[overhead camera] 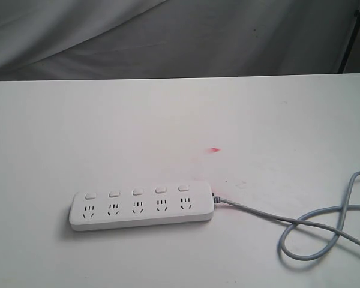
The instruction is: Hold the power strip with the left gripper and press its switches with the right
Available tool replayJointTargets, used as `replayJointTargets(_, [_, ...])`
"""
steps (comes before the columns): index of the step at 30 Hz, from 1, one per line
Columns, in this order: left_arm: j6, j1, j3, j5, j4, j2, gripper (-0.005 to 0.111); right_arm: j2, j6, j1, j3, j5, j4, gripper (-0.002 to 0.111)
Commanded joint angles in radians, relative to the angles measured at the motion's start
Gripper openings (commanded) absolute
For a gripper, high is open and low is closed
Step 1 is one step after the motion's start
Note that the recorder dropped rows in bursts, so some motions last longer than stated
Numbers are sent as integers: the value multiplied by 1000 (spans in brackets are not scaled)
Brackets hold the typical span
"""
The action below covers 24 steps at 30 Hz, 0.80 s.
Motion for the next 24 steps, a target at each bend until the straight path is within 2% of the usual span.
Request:
replayJointTargets(1, [6, 1, -8, 16, -12, -3, 1, -6, 6, 2, 3, -4, -11, 17])
replayJointTargets(12, [5, -4, 7, 38, -17, -3, 1, -6, 2, 2, 3, -4, -11, 17])
replayJointTargets(15, [5, -47, -25, 27, 29, -3, 1, -6, 2, 2, 3, -4, -11, 17])
replayJointTargets(21, [5, -192, -122, 1, 226, -1, 0, -6, 2, 2, 3, -4, -11, 17])
replayJointTargets(24, [5, -247, -151, 1, 237, -1, 0, -6, 5, 2, 3, -4, -11, 17])
